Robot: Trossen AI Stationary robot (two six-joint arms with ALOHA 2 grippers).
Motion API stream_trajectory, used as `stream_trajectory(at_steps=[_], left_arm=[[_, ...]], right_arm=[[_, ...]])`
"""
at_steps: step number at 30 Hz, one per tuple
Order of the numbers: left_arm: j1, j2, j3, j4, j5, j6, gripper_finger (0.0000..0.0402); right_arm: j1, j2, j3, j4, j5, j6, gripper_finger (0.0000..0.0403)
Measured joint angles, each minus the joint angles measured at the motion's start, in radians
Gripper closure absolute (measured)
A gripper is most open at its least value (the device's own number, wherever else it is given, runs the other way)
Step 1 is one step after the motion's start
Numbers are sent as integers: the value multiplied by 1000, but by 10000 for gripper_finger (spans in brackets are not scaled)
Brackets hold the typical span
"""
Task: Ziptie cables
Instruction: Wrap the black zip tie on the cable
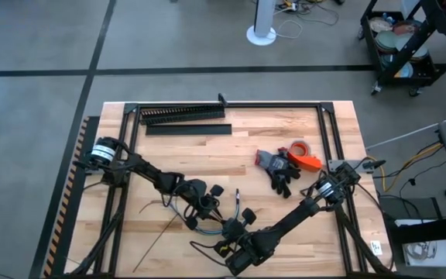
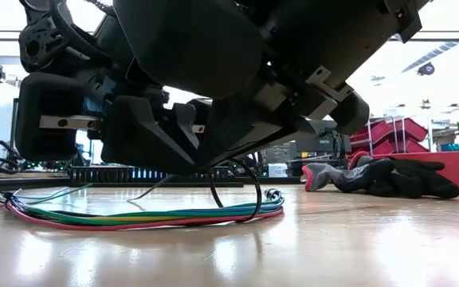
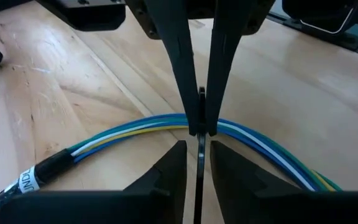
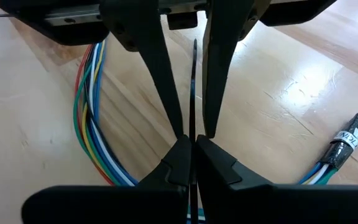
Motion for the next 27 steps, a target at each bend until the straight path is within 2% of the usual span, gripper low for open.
stream_trajectory(at_steps=[5,16,27], left_arm=[[0,0,1,-11,0,-16,393],[15,-19,-16,-8,0,-34,400],[38,-87,-131,44,-1,-56,401]], right_arm=[[-2,0,0,0,0,0,403],[2,0,0,0,12,3,403],[3,1,0,-4,10,10,403]])
